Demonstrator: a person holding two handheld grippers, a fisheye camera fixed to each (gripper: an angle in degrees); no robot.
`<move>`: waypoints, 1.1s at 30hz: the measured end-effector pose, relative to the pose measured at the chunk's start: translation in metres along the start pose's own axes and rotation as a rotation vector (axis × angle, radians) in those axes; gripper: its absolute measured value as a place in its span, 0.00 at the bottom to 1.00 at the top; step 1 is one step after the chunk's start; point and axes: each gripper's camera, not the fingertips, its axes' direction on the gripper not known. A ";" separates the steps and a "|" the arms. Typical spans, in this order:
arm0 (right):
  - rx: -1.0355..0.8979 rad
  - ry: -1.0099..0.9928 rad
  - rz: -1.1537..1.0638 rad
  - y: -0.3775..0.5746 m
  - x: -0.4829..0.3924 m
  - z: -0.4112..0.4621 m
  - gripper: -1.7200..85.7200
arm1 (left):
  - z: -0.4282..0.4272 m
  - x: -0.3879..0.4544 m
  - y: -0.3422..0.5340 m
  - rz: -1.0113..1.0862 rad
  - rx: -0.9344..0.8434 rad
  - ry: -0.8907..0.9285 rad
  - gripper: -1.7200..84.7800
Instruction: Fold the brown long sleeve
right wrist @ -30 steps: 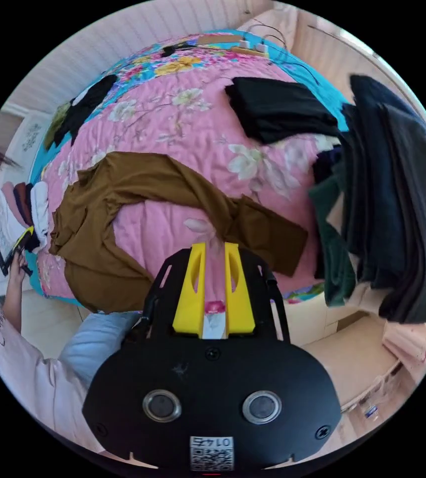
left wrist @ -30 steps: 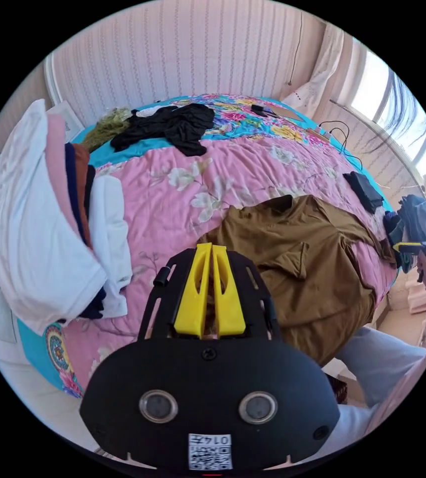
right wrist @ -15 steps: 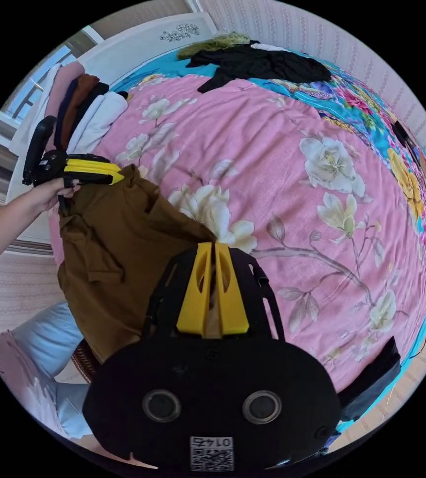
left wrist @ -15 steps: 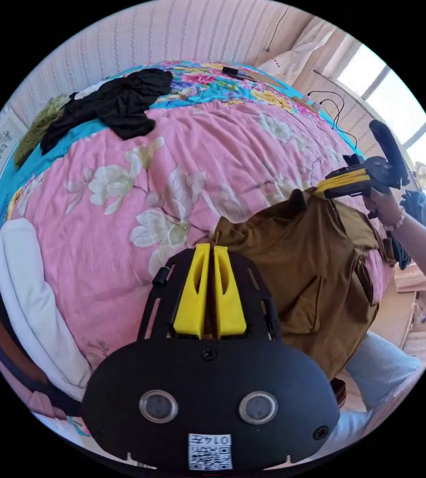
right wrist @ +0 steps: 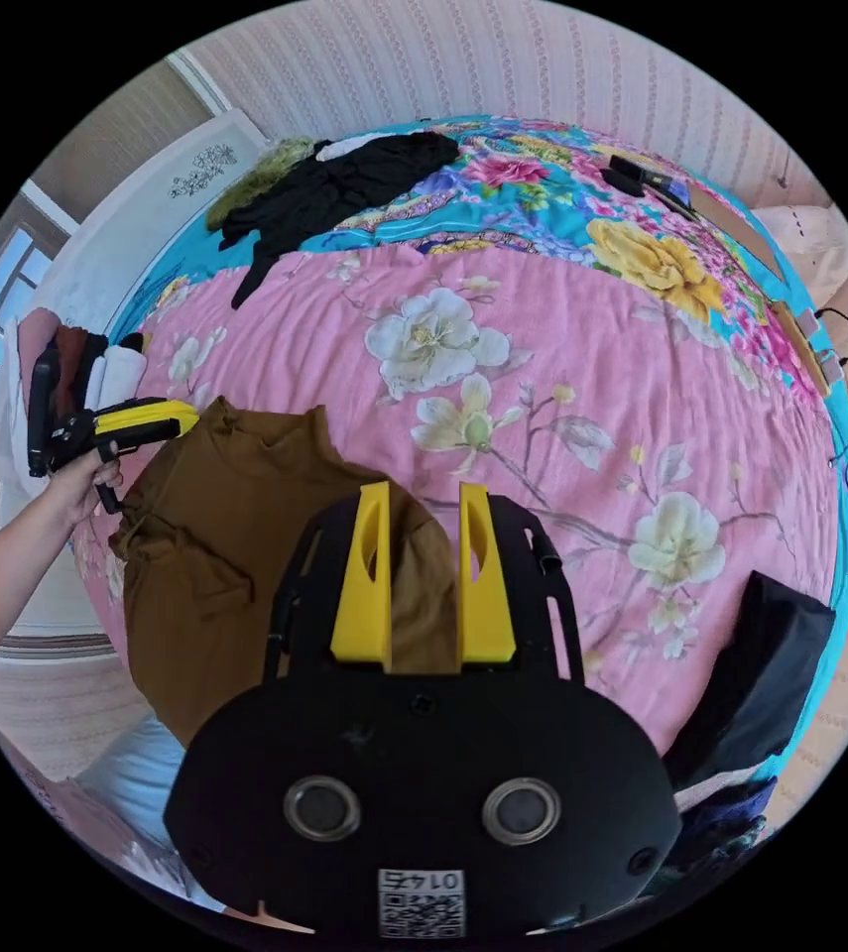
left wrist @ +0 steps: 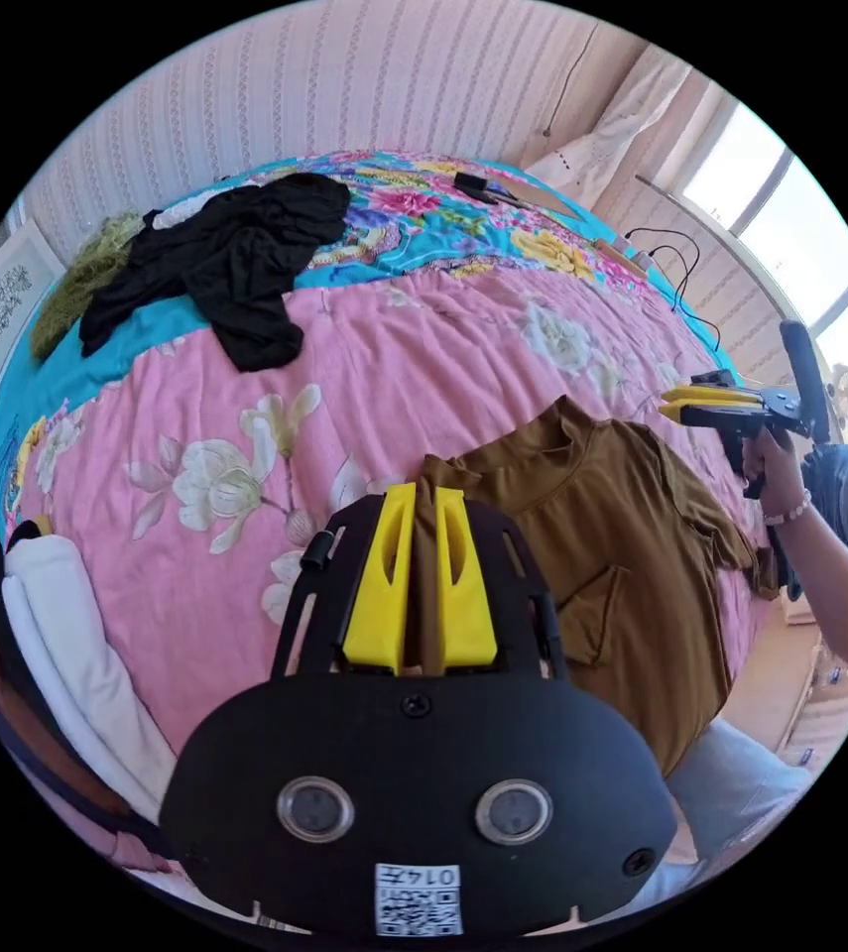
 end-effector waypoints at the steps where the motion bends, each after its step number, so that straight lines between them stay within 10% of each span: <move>1: 0.071 -0.003 0.019 0.025 0.005 -0.016 0.13 | -0.008 0.003 0.003 0.006 0.009 -0.011 0.07; 13: -0.148 -0.199 0.363 0.329 0.000 -0.003 0.12 | 0.011 0.159 0.102 0.185 -0.285 0.214 0.06; 33: -0.397 -0.321 0.413 0.477 0.044 0.113 0.02 | 0.130 0.376 0.150 0.621 -0.461 0.132 0.01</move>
